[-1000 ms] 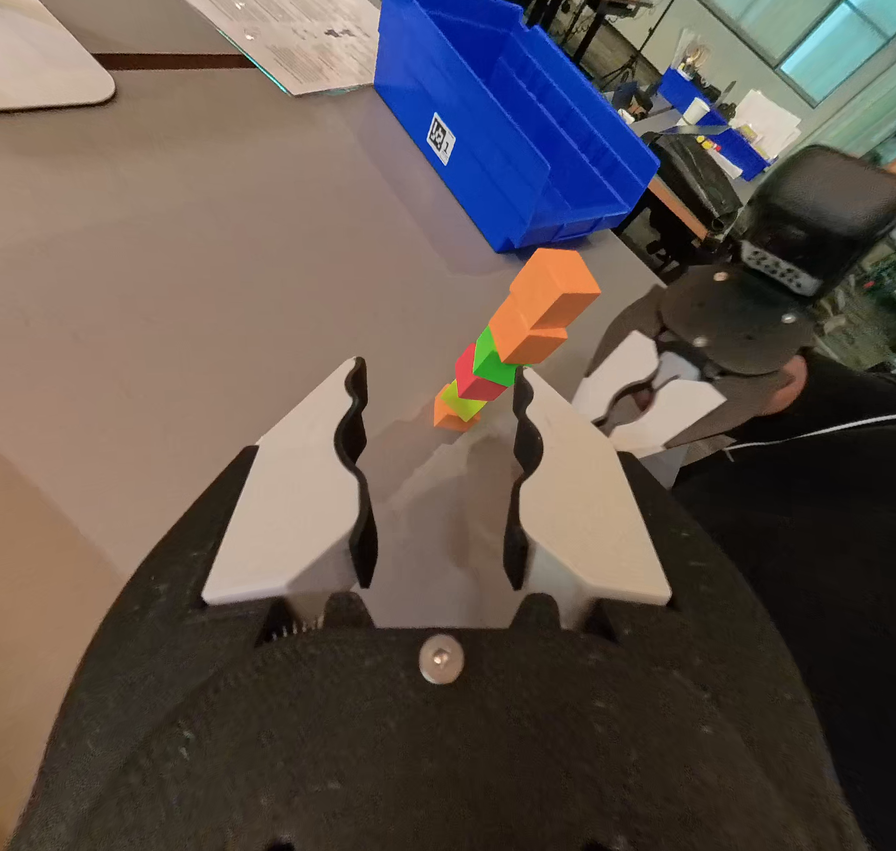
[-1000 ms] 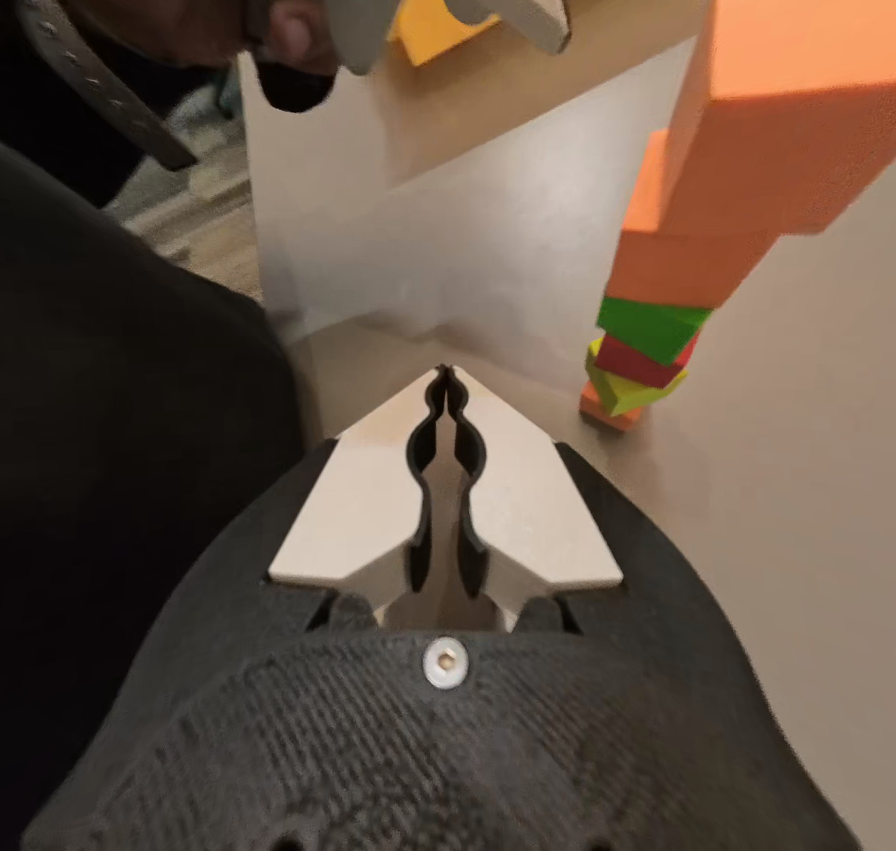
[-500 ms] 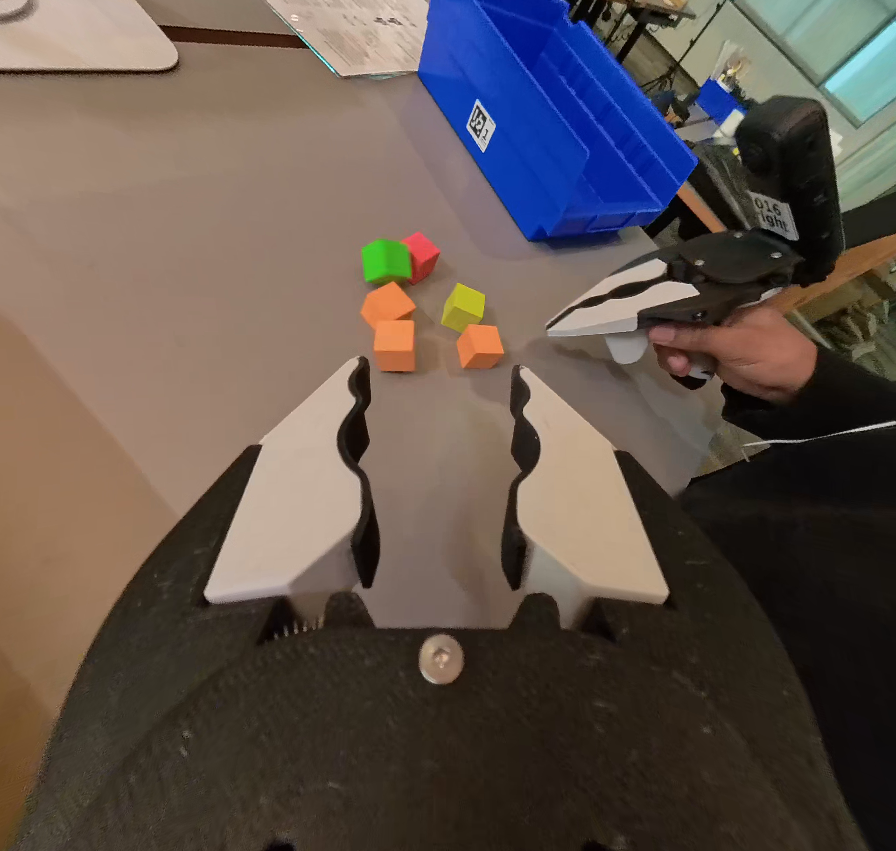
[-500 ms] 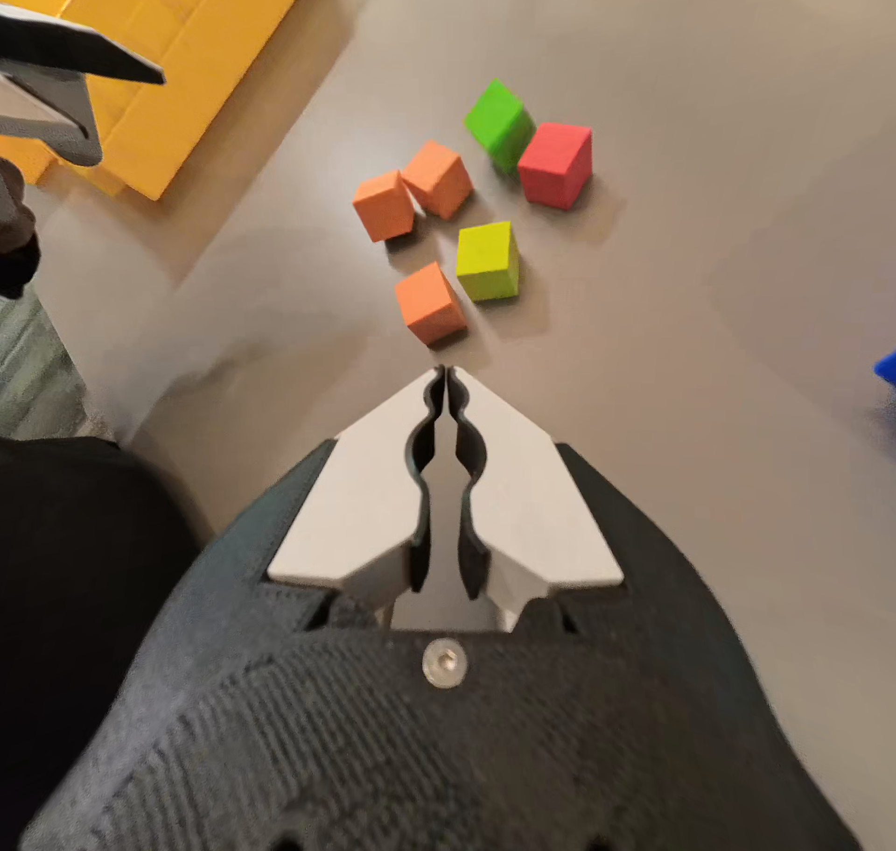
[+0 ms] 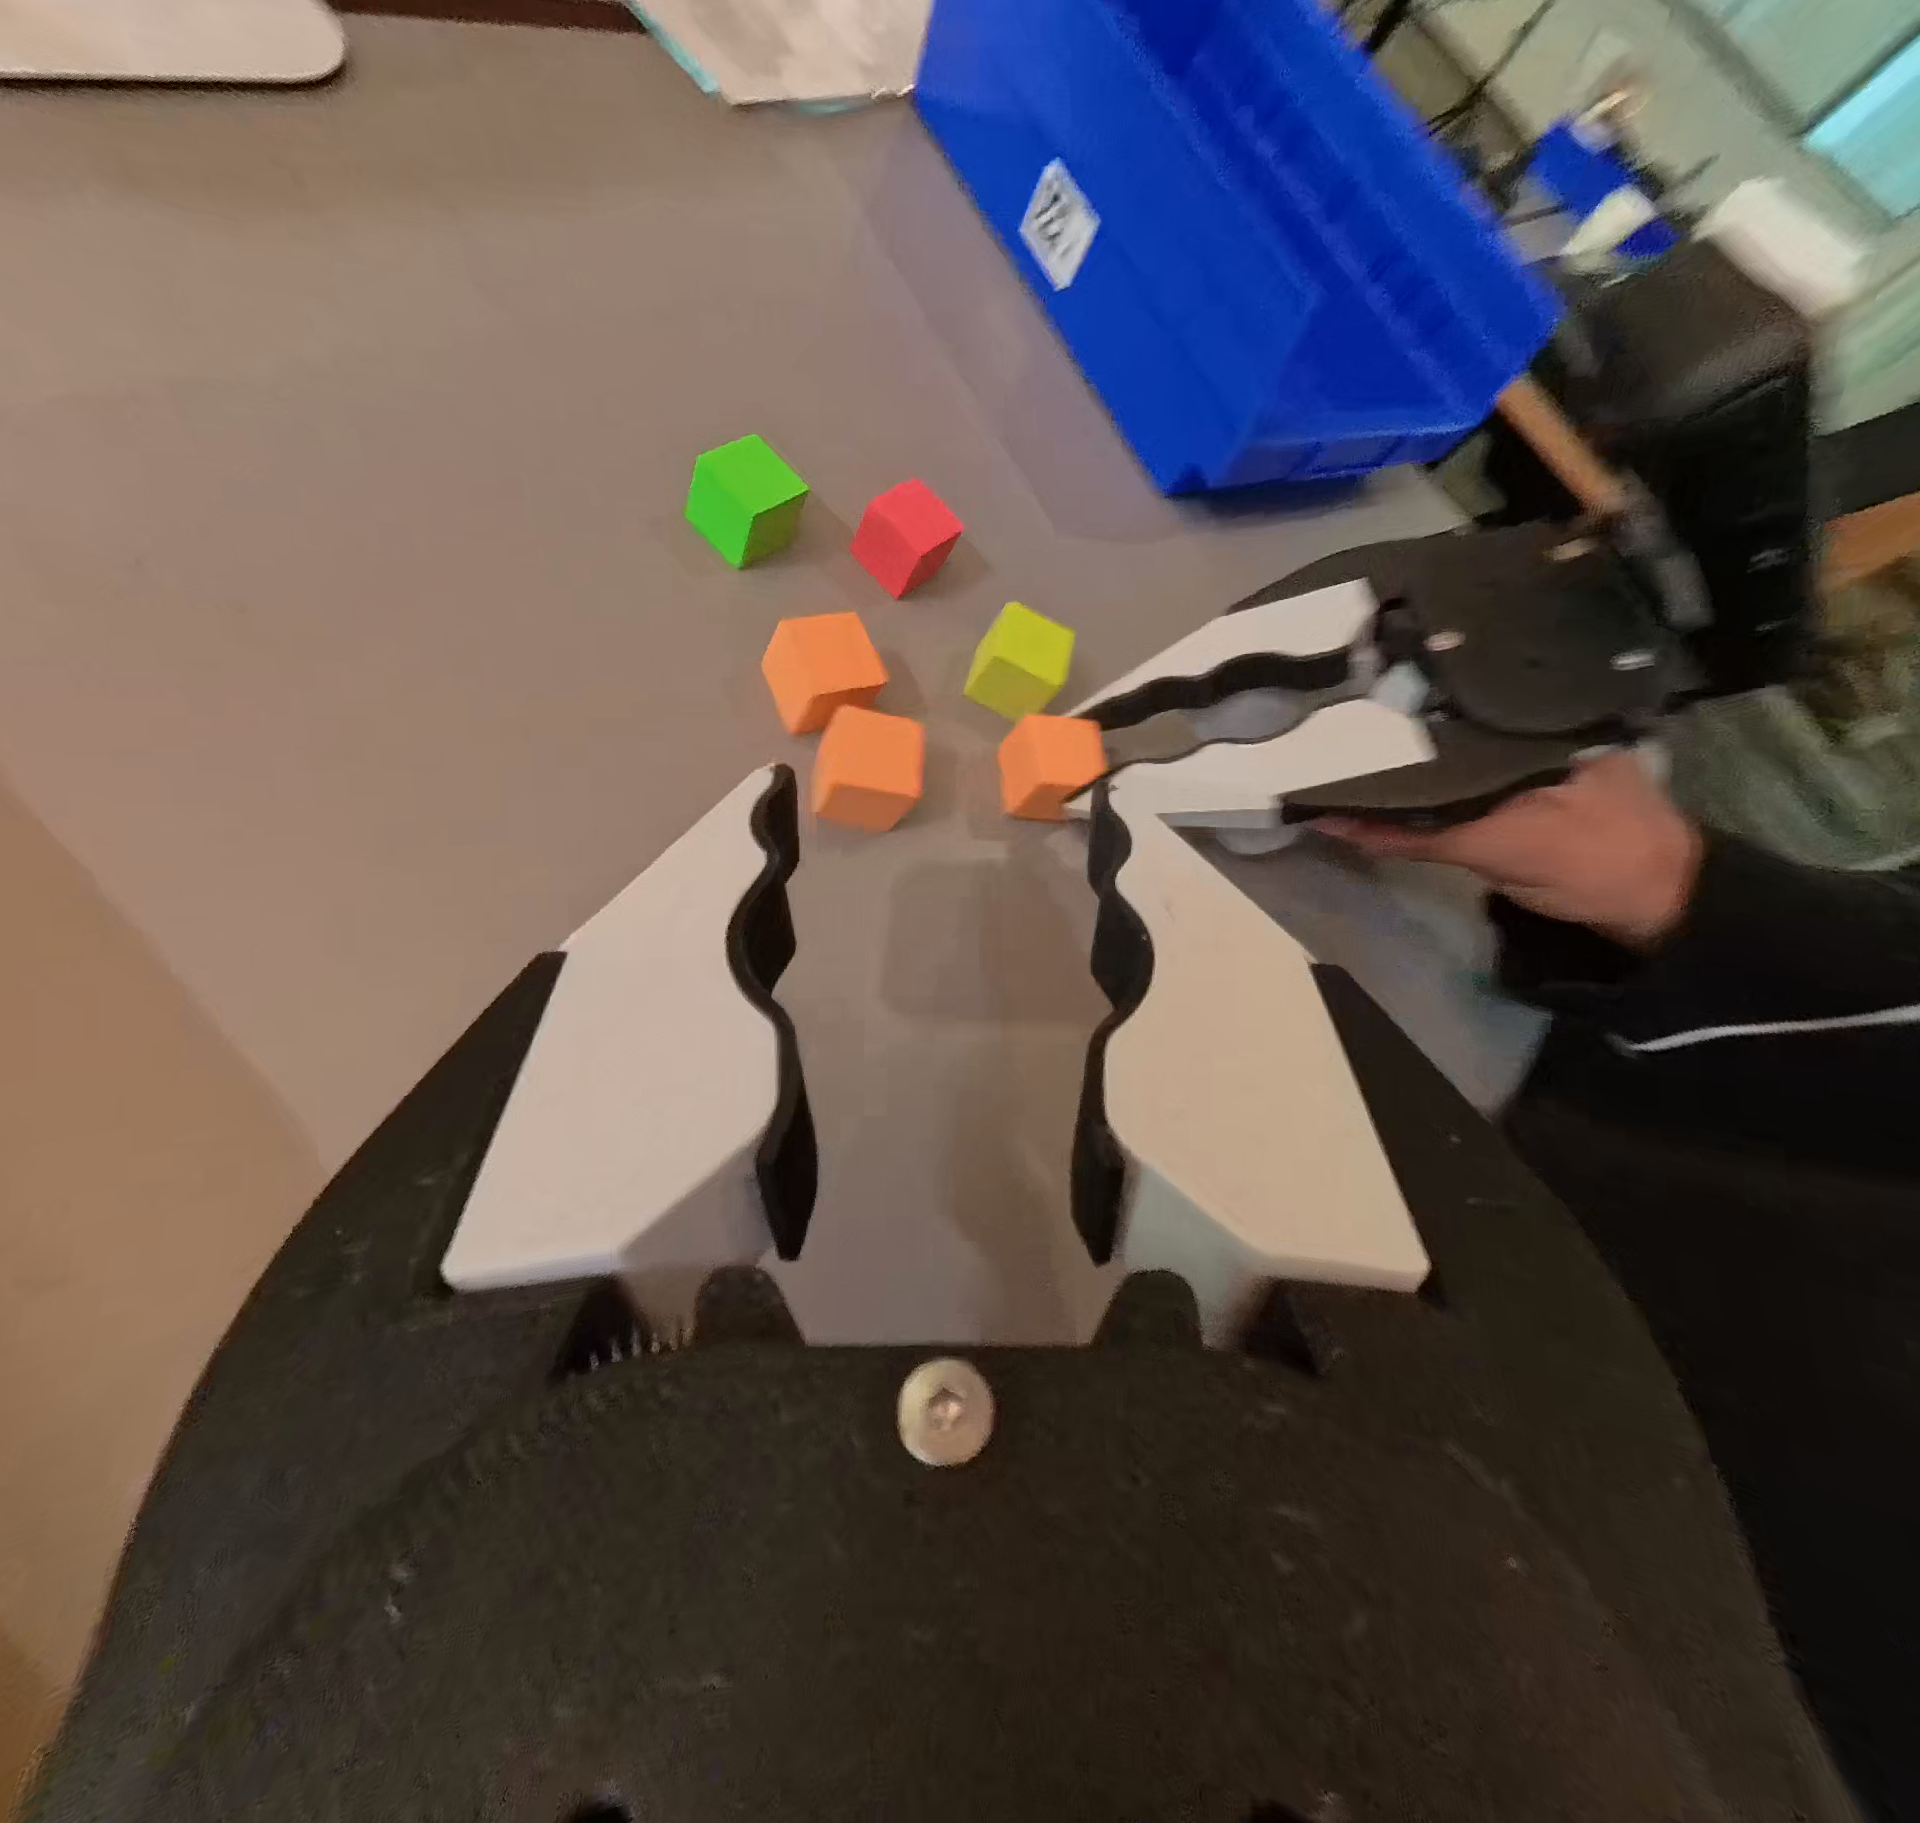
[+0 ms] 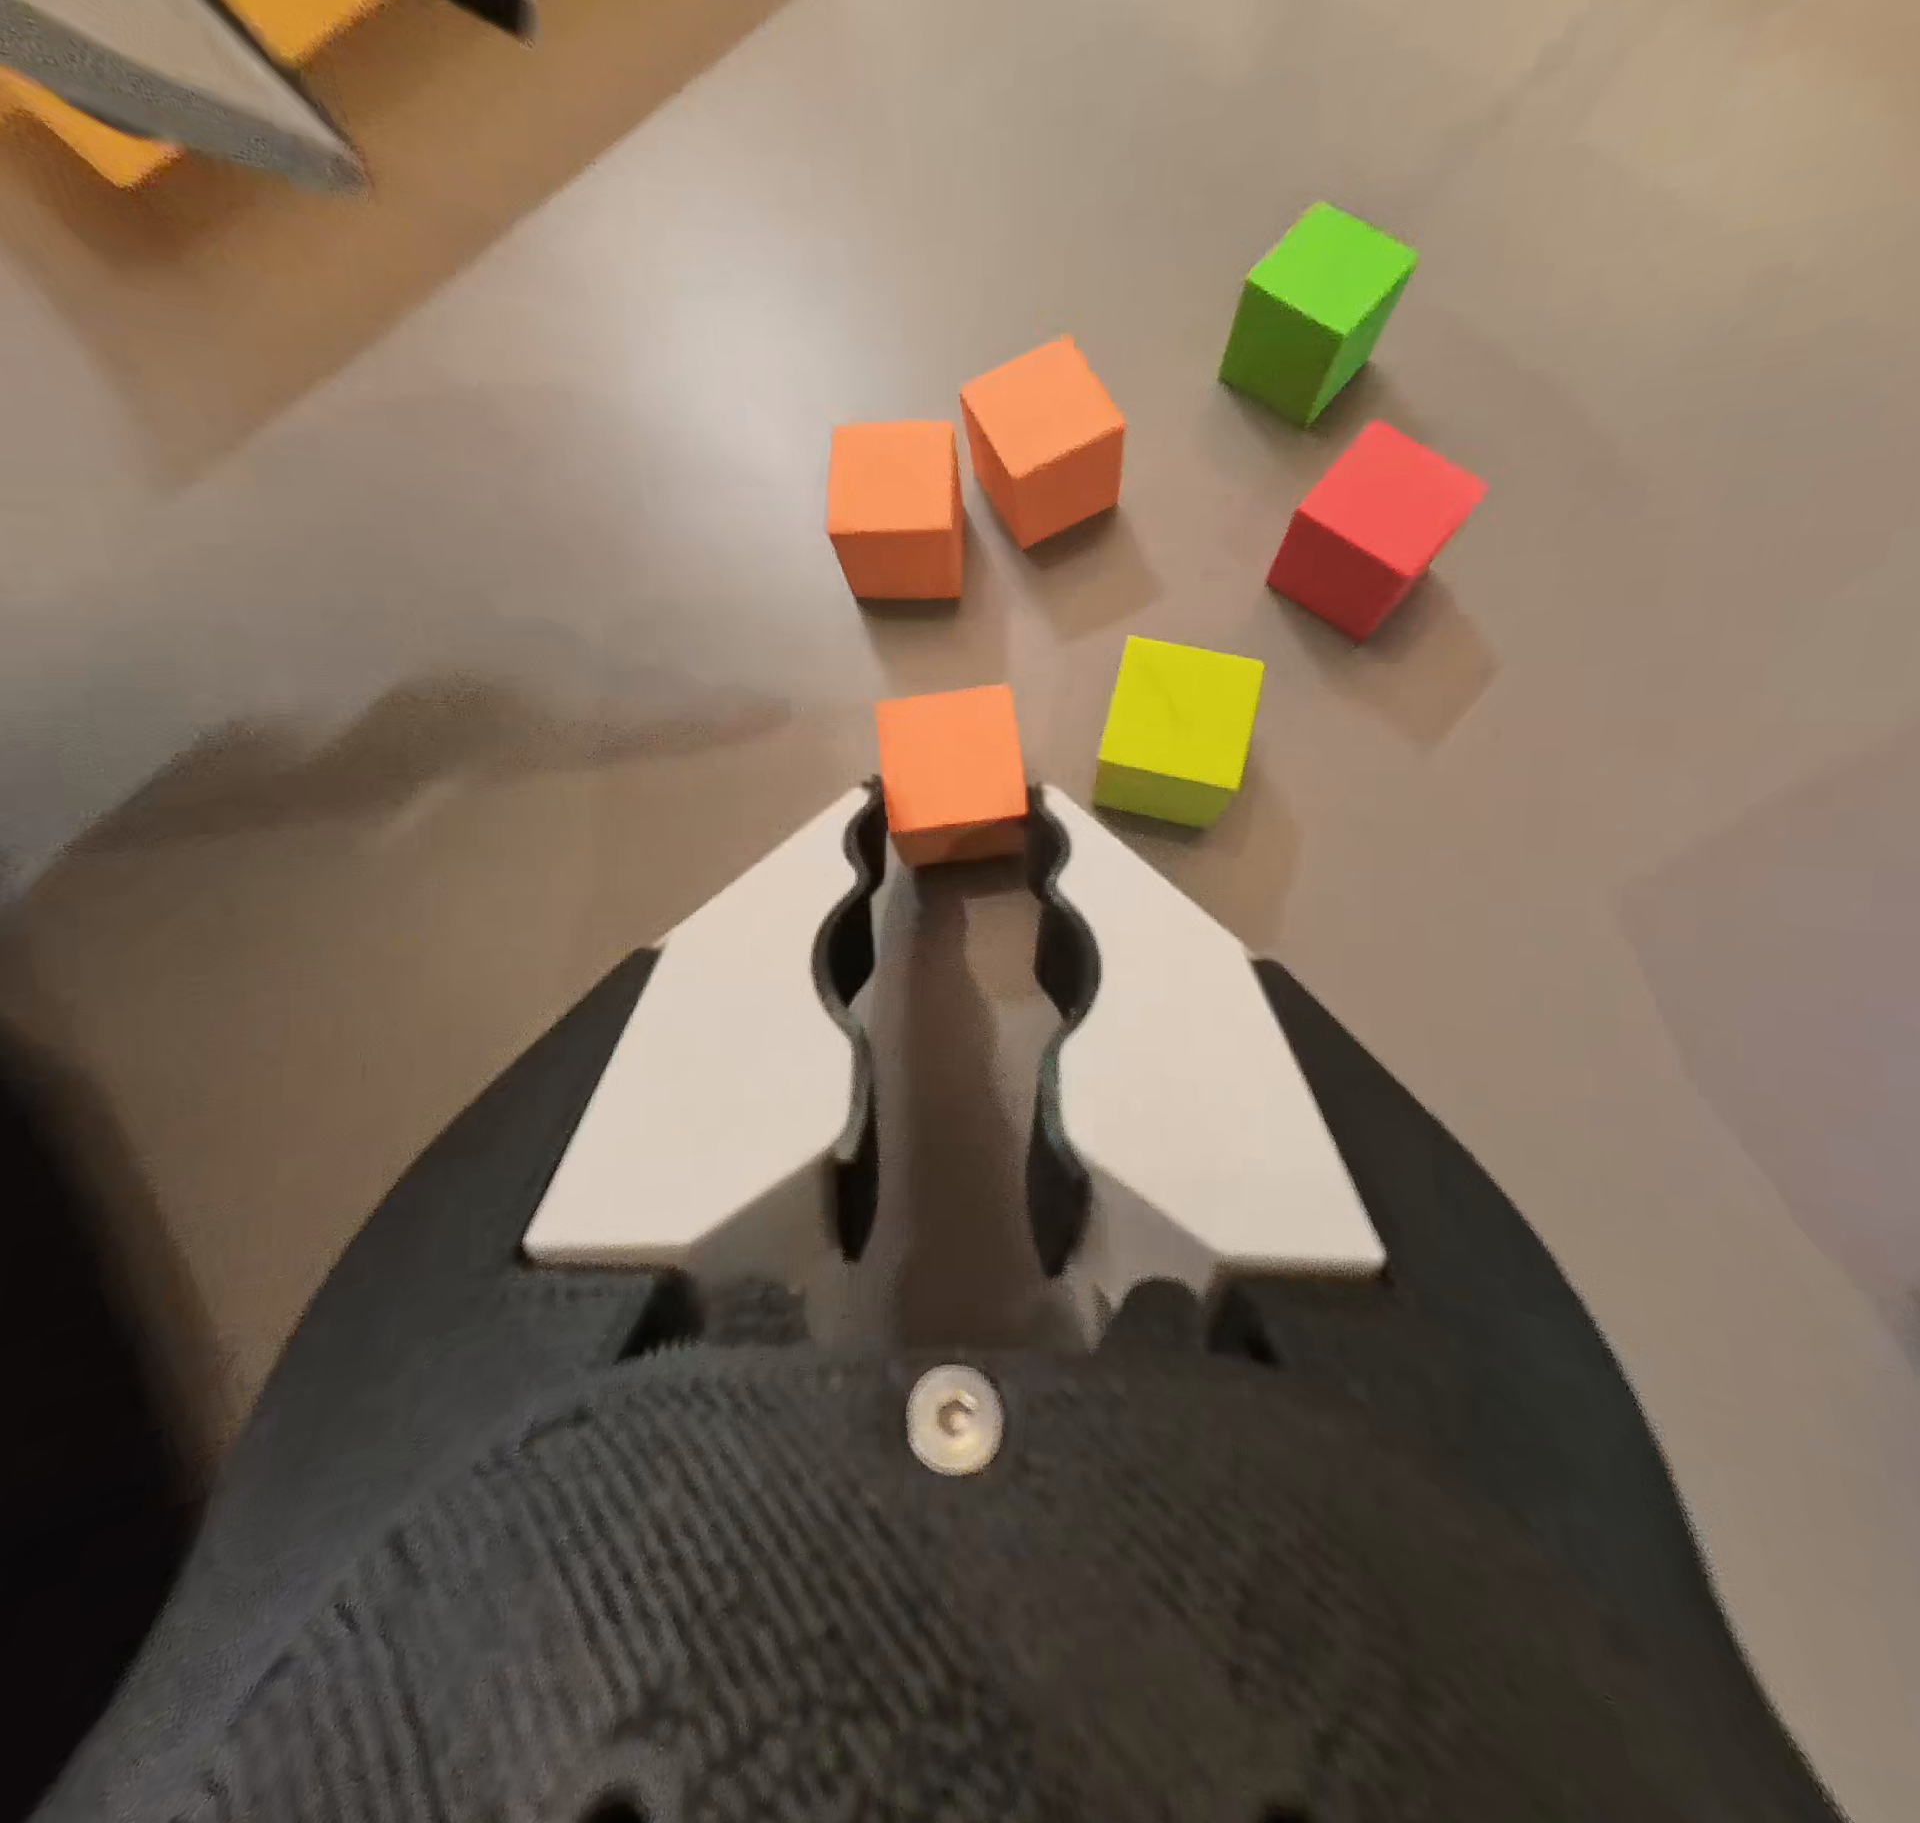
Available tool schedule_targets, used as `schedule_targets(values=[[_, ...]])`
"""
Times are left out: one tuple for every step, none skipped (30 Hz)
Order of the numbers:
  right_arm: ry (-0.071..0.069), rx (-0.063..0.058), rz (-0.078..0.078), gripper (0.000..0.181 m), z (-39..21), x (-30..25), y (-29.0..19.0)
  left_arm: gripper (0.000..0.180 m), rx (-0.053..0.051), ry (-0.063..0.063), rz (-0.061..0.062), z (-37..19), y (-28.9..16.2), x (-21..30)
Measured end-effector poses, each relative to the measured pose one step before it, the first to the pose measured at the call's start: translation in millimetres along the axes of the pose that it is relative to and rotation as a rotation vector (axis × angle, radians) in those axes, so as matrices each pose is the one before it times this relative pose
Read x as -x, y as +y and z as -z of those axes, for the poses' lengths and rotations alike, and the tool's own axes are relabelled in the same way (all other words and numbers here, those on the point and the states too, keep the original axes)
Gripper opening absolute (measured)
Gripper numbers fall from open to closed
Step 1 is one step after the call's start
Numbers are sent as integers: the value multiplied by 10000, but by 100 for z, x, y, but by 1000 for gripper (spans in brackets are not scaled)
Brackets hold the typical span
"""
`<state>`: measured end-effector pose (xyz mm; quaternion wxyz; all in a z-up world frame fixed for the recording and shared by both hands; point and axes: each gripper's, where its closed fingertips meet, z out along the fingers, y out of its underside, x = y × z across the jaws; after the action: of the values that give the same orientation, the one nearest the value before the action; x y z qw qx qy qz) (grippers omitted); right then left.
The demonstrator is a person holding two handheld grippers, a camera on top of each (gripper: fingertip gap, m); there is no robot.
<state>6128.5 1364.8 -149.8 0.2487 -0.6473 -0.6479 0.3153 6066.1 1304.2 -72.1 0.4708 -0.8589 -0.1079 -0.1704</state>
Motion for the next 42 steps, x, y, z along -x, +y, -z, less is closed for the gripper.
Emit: schedule_targets(values=[[-128, -107, 26, 25, 347, 359, -436, 51, 145, -438, -309, -465, 285, 585], [-39, -202, 62, 25, 575, 276, -593, 50, 104, -307, -326, -576, 218, 337], [37, -231, 80, 25, 678, 169, -603, 50, 169, -174, -237, -705, 288, 131], [47, -208, 64, 25, 689, 109, -557, 51, 241, 5, -156, -832, 347, -164], [50, -175, 30, 25, 663, 37, -482, 51, 262, 67, -104, -884, 336, -251], [50, -160, 1, 25, 640, -12, -415, 51, 228, 0, -109, -851, 264, -143], [41, -148, -24, 25, 591, -31, -367, 51, 199, -110, -157, -818, 213, 41], [46, -122, -41, 25, 552, -63, -296, 51, 212, -227, -165, -786, 249, 237], [59, -105, -35, 25, 511, -93, -242, 50, 240, -283, -158, -741, 303, 347], [67, -96, -19, 25, 472, -102, -192, 46, 251, -242, -175, -649, 355, 279], [84, -71, -23, 25, 430, -122, -129, 37, 233, -180, -181, -483, 370, 173], [98, -44, -30, 25, 388, -146, -38, 27, 165, -108, -172, -222, 296, 18], [97, -31, -23, 25, 330, -149, 42, 23, -20, 123, -185, 119, 44, -343], [94, -15, -14, 25, 273, -151, 150, 23, -113, 160, -133, 429, -132, -422], [77, 12, -14, 25, 187, -136, 274, 23, -196, 60, -89, 693, -306, -259], [4, 43, -30, 25, 51, -32, 430, 23, -274, -11, -78, 911, -453, -126], [-135, 65, -54, 25, -81, 182, 519, 23, -332, 19, -70, 1060, -590, -108], [-258, 54, -51, 25, -198, 435, 506, 23, -394, 201, -100, 1130, -727, -345], [-332, 29, -10, 25, -288, 649, 449, 23, -385, 321, -129, 1133, -728, -519], [-413, 21, 63, 25, -394, 897, 374, 22, -314, 331, -143, 1047, -609, -556], [-518, 38, 148, 25, -509, 1167, 347, 23, -207, 348, -158, 910, -391, -591], [-586, 78, 233, 25, -642, 1346, 357, 23, -30, 204, -129, 726, -61, -341], [-574, 143, 308, 25, -757, 1373, 409, 23, 84, -16, -70, 551, 235, 48], [-454, 239, 342, 25, -847, 1162, 510, 23, 86, -42, -44, 406, 374, 158], [-217, 334, 331, 25, -856, 720, 597, 22, 68, 69, 4, 284, 454, 32], [0, 351, 305, 25, -758, 287, 573, 23, 70, 192, 64, 200, 490, -135], [30, 249, 264, 25, -584, 168, 386, 23, 82, 226, 117, 148, 487, -226], [-53, 111, 165, 25, -399, 202, 152, 23, 32, 219, 109, 156, 349, -281], [-187, 10, 27, 28, -219, 322, -26, 22, -41, 256, 60, 167, 197, -451], [-333, -38, -104, 37, -98, 474, -105, 22, -79, 344, 14, 129, 86, -657], [-326, -37, -175, 46, 33, 394, -83, 22, -51, 381, -3, 43, 96, -764], [-180, -83, -127, 51, 197, 148, -107, 22, 12, 344, -19, -78, 173, -716], [-59, -183, -54, 54, 373, -82, -173, 22, 72, 297, -50, -217, 277, -648], [28, -253, -86, 55, 509, -332, -255, 23, 140, 238, -69, -338, 378, -547], [49, -309, -172, 56, 593, -505, -350, 23, 146, 132, -79, -420, 381, -391], [38, -366, -240, 56, 646, -618, -457, 23, 84, 25, -76, -450, 253, -249], [136, -399, -284, 56, 665, -832, -553, 22, 18, 64, -57, -451, 120, -306], [279, -401, -287, 56, 628, -1092, -618, 22, 13, 136, -10, -430, 86, -383], [451, -339, -259, 56, 525, -1351, -557, 22, 94, 80, 5, -424, 186, -260], [662, -201, -198, 56, 381, -1658, -384, 22, 163, 27, -68, -367, 272, -169], [775, -71, -103, 55, 212, -1773, -214, 22, 180, -33, -117, -310, 302, -76], [758, 16, -68, 55, 12, -1677, -94, 22, 199, -77, -104, -261, 314, 25]])
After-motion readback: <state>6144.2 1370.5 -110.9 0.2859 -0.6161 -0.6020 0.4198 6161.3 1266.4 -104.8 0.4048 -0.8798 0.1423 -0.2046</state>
